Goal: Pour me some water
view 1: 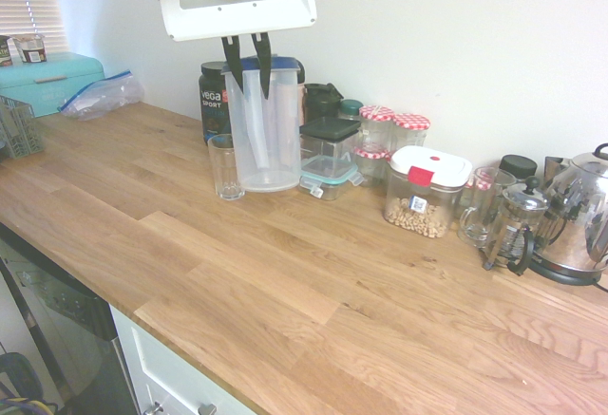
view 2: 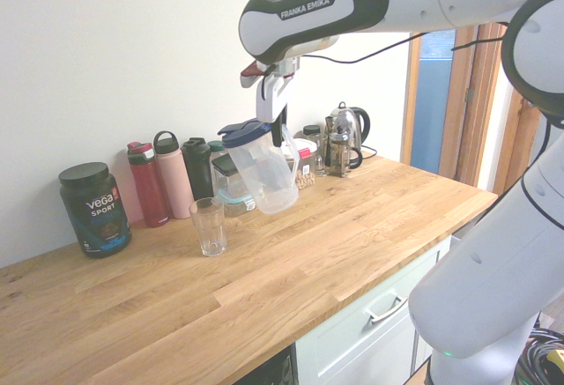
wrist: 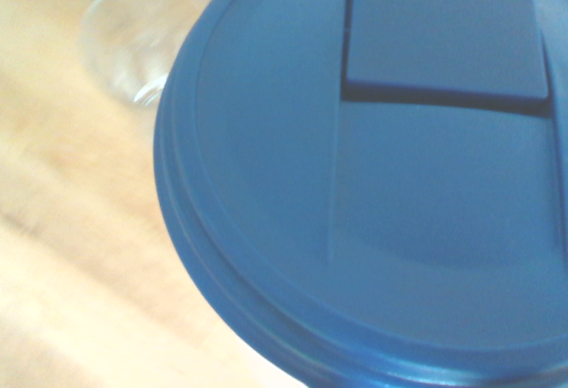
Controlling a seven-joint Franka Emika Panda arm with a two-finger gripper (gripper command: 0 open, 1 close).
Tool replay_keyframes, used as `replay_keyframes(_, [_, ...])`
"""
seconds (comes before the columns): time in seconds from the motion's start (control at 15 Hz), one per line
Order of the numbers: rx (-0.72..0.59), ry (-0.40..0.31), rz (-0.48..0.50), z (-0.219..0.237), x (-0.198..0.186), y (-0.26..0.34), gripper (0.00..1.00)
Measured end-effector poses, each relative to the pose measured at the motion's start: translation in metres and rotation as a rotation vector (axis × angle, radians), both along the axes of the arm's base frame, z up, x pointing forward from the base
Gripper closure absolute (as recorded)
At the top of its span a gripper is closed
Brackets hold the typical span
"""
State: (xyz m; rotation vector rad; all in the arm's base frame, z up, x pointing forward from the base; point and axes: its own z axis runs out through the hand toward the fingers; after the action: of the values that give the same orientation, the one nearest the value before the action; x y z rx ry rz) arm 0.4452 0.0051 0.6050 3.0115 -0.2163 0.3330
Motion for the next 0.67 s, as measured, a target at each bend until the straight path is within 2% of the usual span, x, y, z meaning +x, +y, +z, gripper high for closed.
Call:
replay_keyframes(0.33, [-0.222, 0.126, 0.190, -0.011, 0.021, 0.058, 1.00])
replay_keyframes(0.67, [-0.482, 0.228, 0.288, -0.032, 0.066, 0.084, 1.00])
